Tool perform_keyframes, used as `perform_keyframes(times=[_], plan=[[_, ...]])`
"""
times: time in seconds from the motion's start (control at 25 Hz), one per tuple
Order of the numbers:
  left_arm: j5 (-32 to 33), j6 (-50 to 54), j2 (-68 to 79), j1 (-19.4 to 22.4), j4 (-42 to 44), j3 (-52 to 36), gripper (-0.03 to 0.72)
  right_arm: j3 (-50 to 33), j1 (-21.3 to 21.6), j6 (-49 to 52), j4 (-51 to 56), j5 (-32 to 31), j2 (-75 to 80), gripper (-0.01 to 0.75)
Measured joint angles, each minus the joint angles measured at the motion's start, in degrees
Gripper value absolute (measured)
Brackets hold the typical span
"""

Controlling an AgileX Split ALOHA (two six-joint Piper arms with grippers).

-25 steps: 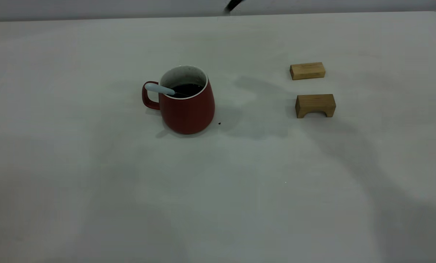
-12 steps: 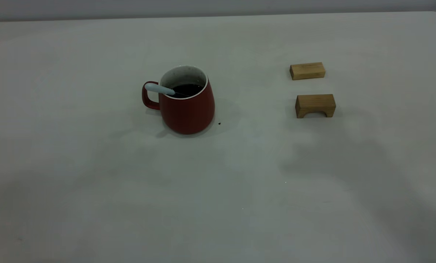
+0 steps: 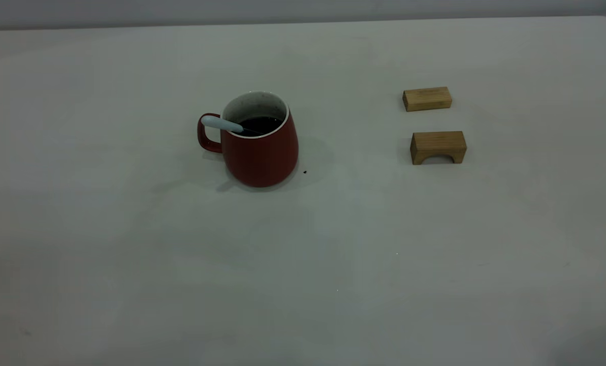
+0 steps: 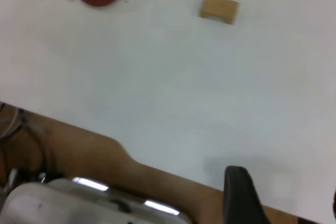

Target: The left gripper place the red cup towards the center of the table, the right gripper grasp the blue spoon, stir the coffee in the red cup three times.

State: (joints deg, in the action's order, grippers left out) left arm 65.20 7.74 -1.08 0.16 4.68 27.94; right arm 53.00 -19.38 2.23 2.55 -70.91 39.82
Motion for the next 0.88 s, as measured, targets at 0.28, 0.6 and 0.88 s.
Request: perform_keyframes(times=[0.28, 0.6, 0.88], plan=[[0.0, 0.0, 0.0, 0.0, 0.0, 0.0, 0.318, -14.9, 10.8, 0.0, -3.7, 0.0, -24.5, 0.456], [0.0, 0.0, 0.0, 0.0, 0.0, 0.0, 0.318, -24.6, 19.3, -0.1, -2.0, 5.0, -34.6, 0.456], [0.0, 0.0, 0.0, 0.0, 0.0, 0.0, 0.318, -26.2, 19.6, -5.9, 1.1, 5.9, -38.3, 0.456]])
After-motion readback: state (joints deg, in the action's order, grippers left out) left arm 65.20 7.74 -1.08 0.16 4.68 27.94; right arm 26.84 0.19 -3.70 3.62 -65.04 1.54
